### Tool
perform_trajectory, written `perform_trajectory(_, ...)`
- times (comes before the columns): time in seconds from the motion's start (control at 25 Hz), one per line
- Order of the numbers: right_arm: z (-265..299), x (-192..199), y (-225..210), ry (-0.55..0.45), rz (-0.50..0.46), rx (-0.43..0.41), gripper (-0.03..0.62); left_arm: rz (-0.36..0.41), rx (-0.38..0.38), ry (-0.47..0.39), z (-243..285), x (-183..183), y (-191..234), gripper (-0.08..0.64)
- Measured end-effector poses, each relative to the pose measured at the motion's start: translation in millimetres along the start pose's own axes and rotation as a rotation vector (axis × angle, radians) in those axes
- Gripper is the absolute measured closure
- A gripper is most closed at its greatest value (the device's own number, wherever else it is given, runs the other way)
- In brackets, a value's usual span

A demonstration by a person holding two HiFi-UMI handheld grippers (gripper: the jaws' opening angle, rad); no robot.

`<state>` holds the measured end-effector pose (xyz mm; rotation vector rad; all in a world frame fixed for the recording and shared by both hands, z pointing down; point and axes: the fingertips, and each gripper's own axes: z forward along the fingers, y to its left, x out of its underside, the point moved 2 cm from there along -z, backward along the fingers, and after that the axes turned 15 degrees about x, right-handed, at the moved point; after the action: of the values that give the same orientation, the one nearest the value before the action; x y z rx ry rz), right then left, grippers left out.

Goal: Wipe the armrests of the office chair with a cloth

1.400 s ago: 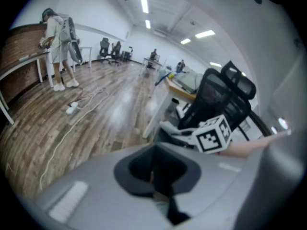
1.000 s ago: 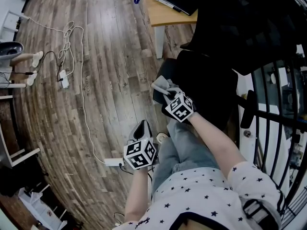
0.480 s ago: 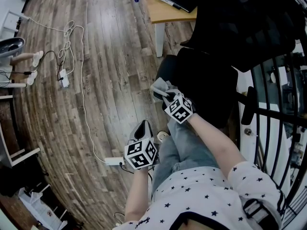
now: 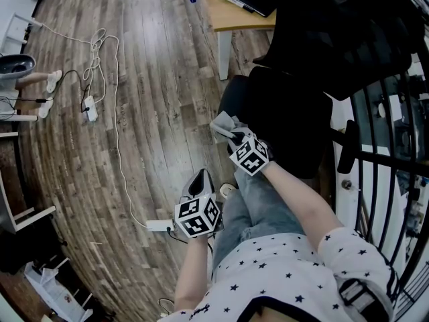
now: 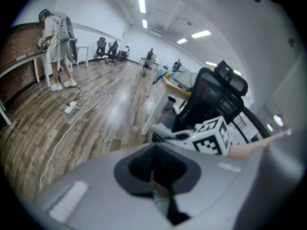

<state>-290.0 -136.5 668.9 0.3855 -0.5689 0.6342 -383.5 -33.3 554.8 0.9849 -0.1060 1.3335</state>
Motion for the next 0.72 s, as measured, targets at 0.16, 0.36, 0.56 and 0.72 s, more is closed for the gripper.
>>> perform_trajectory(0.16,-2,0,4,0.008,0.002,-0.012,0.566,0.0,0.002,0.001,-2,2,-1,0.552)
perform_trajectory(0.36,-1,-2,8,0.024,-0.044,-0.027,0.566,0.0,0.004,-0.004,-7,1,1,0.552)
perform_trajectory(0.56,-1,-1,7,0.033,-0.037,-0.026,0.566,0.002,0.0,-0.013,-12,3,1,0.552)
perform_trajectory(0.72,-5,-2,14,0.029,-0.051,-0.029,0.566,0.008,0.0,-0.023,-17,4,0,0.552)
